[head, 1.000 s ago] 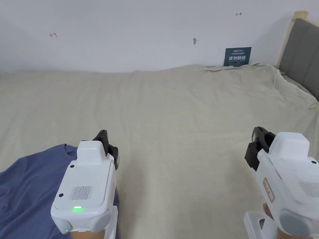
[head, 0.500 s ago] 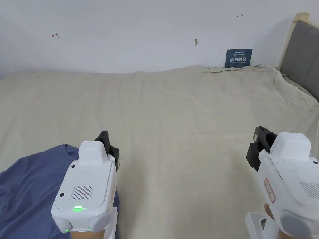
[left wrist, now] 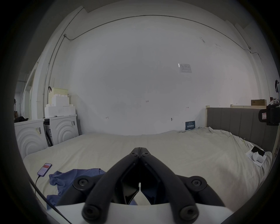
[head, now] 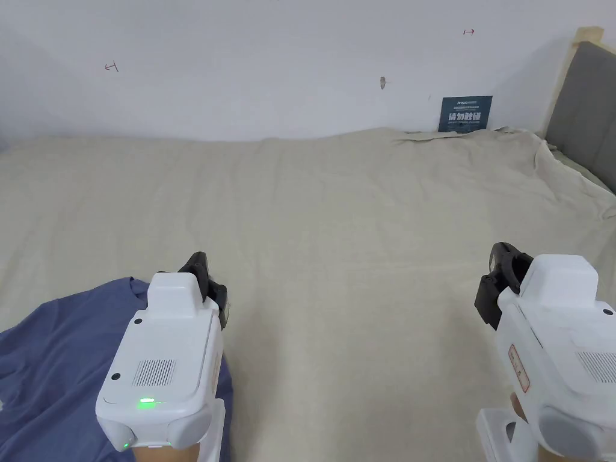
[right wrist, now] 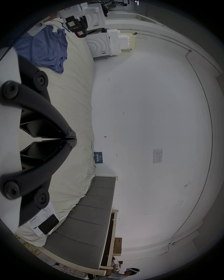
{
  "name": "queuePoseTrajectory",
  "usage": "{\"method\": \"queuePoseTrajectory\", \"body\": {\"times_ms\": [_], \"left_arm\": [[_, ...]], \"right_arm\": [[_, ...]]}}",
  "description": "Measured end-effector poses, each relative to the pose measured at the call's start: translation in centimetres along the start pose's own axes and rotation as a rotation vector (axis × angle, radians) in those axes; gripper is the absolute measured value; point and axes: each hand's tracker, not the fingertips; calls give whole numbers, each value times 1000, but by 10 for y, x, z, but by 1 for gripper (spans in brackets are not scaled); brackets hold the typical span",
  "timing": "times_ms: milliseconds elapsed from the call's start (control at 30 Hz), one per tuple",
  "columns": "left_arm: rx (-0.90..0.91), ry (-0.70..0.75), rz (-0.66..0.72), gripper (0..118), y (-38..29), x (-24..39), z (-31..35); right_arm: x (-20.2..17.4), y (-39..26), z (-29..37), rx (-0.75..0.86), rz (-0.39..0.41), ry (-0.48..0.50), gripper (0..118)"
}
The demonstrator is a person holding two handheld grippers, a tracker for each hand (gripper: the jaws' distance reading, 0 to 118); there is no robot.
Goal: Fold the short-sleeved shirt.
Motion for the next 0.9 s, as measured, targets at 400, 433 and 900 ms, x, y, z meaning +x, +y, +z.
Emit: {"method": "queuePoseTrajectory", "body": {"times_ms": [400,433,900], "left_arm": [[4,189,7,0,5,-82,25],[6,217,1,0,5,-91,30],[-22,508,-35,0,4,-207,110]], "right_arm": [[-81,8,-28,33,35,183,0],[-91,9,-30,34,35,213,0],[-210,1,-34,20,43,483,0]]}}
